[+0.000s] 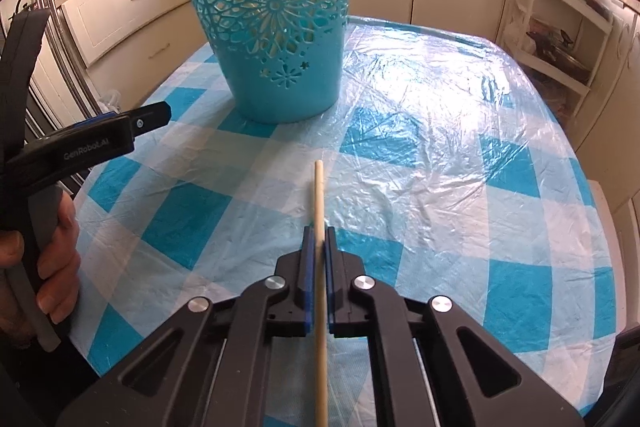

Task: Organize utensils
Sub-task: 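Close the right gripper on the last wooden chopstick, then raise the chopstick over the teal basket and release it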

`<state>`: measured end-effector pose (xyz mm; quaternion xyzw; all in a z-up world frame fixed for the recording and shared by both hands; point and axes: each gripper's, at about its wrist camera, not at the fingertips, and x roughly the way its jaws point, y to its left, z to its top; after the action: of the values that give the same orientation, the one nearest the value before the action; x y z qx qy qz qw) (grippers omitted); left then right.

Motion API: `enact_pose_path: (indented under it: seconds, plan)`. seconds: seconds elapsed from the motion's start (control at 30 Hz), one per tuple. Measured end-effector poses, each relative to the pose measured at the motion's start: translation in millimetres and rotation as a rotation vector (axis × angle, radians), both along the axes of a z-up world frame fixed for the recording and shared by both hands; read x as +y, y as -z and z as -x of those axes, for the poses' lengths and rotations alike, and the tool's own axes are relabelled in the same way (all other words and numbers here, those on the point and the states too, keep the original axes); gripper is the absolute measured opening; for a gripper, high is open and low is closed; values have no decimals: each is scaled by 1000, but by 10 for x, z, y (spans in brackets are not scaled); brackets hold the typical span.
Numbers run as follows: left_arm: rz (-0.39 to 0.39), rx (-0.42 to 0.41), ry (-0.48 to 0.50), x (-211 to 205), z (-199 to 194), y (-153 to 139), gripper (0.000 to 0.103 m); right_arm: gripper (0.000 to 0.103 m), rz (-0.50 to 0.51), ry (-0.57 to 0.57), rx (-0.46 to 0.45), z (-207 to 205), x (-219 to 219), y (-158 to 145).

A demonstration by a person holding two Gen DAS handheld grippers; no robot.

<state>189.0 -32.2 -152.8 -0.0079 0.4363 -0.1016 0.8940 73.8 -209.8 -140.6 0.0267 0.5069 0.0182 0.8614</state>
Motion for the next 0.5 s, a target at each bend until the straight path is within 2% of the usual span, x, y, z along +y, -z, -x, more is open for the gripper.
enact_pose_path:
  seconds: [0.2, 0.3, 0.5]
  plan:
    - [-3, 6, 0, -3, -13, 15, 85, 6, 60, -29, -18, 2, 94, 8]
    - [-3, 8, -3, -3, -16, 20, 86, 6, -4, 2, -21, 9, 4, -41]
    - [-8, 19, 2, -17, -30, 36, 86, 6, -188, 34, -97, 83, -182, -355]
